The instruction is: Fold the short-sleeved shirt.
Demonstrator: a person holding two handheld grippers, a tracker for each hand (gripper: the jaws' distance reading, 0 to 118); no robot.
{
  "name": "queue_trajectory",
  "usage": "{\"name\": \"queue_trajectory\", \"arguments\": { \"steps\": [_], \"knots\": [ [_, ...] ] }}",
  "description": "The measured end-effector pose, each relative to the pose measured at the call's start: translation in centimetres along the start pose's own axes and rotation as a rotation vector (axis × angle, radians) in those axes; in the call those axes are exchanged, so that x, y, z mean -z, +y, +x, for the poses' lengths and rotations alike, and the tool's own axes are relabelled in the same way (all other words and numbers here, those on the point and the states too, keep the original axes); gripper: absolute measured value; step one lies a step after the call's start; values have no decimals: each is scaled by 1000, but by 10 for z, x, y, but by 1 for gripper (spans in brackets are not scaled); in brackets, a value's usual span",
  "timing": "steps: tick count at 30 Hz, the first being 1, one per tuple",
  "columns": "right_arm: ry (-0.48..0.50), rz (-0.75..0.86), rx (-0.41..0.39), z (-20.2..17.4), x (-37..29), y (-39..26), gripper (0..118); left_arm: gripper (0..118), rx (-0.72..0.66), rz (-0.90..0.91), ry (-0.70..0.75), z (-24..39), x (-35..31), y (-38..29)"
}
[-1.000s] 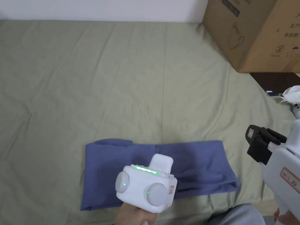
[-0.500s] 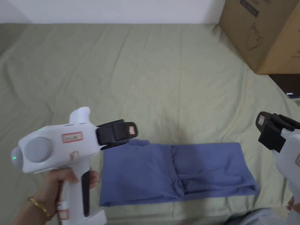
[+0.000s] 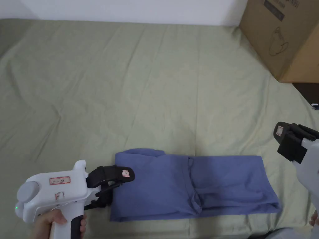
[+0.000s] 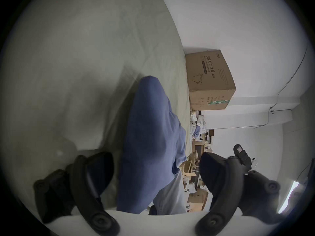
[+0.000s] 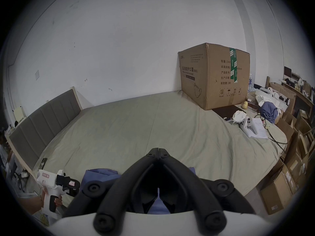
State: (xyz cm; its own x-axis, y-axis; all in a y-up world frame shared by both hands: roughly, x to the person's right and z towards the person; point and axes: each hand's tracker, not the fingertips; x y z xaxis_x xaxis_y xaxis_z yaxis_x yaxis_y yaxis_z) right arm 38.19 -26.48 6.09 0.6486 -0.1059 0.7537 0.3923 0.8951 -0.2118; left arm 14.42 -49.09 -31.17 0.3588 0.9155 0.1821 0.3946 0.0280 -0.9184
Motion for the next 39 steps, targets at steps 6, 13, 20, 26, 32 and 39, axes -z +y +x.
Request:
{"name": "queue_trajectory", "arguments": {
  "steps": [6, 13, 20, 26, 32, 39],
  "knots": [
    [-28, -35, -58, 1, -5, -6, 0, 28, 130, -8, 211, 17, 19, 2],
    [-24, -59, -46, 2, -5, -14, 0, 22, 119, 51, 404, 56, 13, -1],
    [11, -53, -52, -1, -6, -15, 0, 19, 148, 143, 606, 81, -57, 10],
    [47, -63, -31, -1, 3, -19, 0, 19, 243, 328, 907, 109, -134, 12],
    [76, -71, -17, -4, 7, -23, 0, 19, 343, 386, 911, 151, -122, -8],
    [58, -74, -14, 7, -4, -28, 0, 19, 499, 237, 752, 190, -37, -29]
  ]
}}
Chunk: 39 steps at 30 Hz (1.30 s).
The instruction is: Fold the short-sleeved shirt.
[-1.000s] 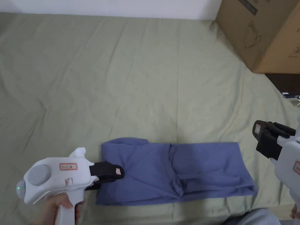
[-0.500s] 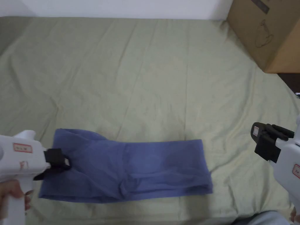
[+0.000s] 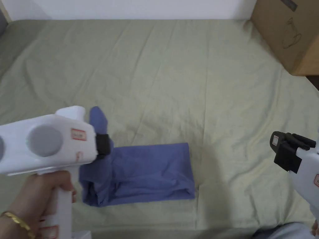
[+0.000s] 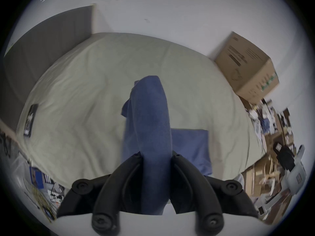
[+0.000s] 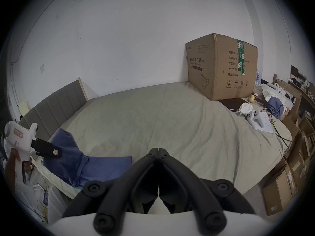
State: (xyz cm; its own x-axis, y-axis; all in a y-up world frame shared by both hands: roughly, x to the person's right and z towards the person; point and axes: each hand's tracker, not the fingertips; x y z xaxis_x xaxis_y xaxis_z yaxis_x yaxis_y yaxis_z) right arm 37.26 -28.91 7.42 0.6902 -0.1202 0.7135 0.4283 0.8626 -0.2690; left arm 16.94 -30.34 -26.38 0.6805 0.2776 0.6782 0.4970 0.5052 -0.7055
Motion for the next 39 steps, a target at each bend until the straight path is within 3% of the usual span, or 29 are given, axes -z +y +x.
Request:
{"name": "queue_trajectory", "arguments": {
  "steps": [8, 14, 18, 20, 22, 25, 26, 31, 39],
  "knots": [
    [-83, -8, 41, 29, -23, -13, 0, 21, 102, -125, -52, 79, 88, -10],
    [-131, -9, 70, 44, -33, -17, 0, 71, 116, -245, -172, 111, 137, -22],
    [-144, -4, 75, 47, -37, -17, 0, 73, 130, -165, -157, 113, 119, -11],
    [-143, -3, 76, 47, -36, -16, 0, 70, 110, -48, -178, 107, 101, -1],
    [-138, -4, 80, 46, -35, -15, 0, 57, 109, 66, -150, 101, 86, 8],
    [-127, 1, 71, 41, -32, -13, 0, 12, 146, 157, -106, 93, 86, -2],
    [-122, 2, 67, 39, -31, -12, 0, 7, 175, 161, -90, 95, 91, -8],
    [-97, 9, 64, 32, -26, -11, 0, 7, 365, 53, -10, 113, 135, -60],
    [-73, 21, 44, 20, -27, -8, 0, 6, 432, 56, 27, 124, 157, -90]
  ]
}}
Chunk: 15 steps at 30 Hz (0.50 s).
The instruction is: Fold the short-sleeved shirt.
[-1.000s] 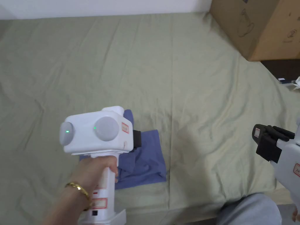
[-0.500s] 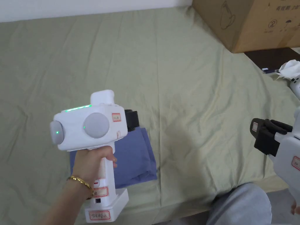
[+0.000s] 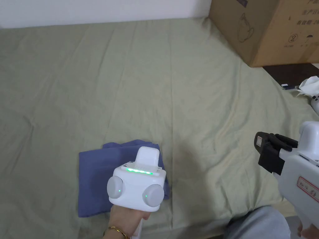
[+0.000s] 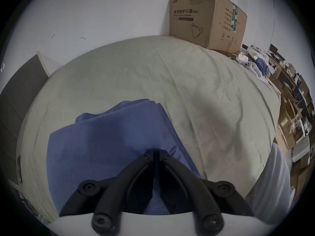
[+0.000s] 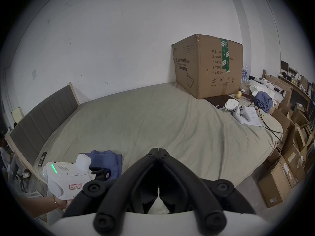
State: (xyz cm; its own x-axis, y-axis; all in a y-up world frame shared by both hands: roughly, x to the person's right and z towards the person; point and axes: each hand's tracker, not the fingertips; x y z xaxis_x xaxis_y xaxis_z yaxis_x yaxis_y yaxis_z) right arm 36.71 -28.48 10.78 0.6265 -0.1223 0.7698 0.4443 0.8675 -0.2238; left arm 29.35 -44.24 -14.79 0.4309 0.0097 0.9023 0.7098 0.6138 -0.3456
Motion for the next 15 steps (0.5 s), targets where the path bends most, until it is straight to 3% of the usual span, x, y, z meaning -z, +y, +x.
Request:
{"name": "queue_trajectory", "arguments": {
  "steps": [3, 5, 10, 15],
  "knots": [
    [11, 17, -13, -9, 1, 6, 0, 6, -161, -6, -109, -25, -17, 15],
    [23, 36, -42, -17, 2, 12, 0, 6, -206, 111, -104, -40, -45, 23],
    [100, 95, -79, -53, 17, 27, 0, 6, -184, 437, 76, -81, -127, 28],
    [191, 104, -101, -113, 61, 21, 0, 6, -195, 554, 263, -114, -165, 9]
  ]
}}
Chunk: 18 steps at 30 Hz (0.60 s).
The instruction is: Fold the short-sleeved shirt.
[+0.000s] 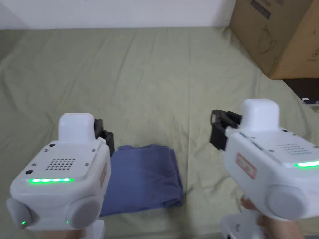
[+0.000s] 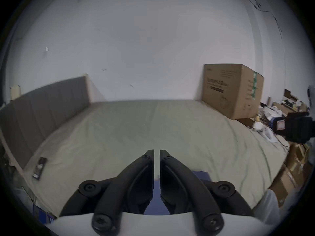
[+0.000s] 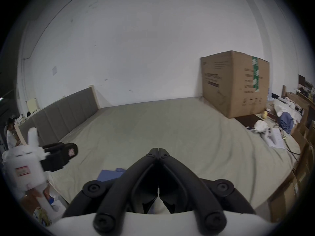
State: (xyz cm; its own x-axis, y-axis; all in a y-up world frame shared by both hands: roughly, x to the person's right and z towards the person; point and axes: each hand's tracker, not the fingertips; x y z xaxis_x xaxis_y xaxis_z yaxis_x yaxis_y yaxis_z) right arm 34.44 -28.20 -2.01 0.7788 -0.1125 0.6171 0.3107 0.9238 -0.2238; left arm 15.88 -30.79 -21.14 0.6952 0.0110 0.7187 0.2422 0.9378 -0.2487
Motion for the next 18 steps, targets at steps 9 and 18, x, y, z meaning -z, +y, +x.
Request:
{"name": "queue_trajectory", "arguments": {
  "steps": [9, 18],
  "knots": [
    [68, -265, -34, -70, 112, -97, 0, 6, -30, 19, 110, -38, -21, -7],
    [11, -414, -36, -70, 134, -159, 0, 12, -58, 10, 153, -56, -12, -9]
  ]
}}
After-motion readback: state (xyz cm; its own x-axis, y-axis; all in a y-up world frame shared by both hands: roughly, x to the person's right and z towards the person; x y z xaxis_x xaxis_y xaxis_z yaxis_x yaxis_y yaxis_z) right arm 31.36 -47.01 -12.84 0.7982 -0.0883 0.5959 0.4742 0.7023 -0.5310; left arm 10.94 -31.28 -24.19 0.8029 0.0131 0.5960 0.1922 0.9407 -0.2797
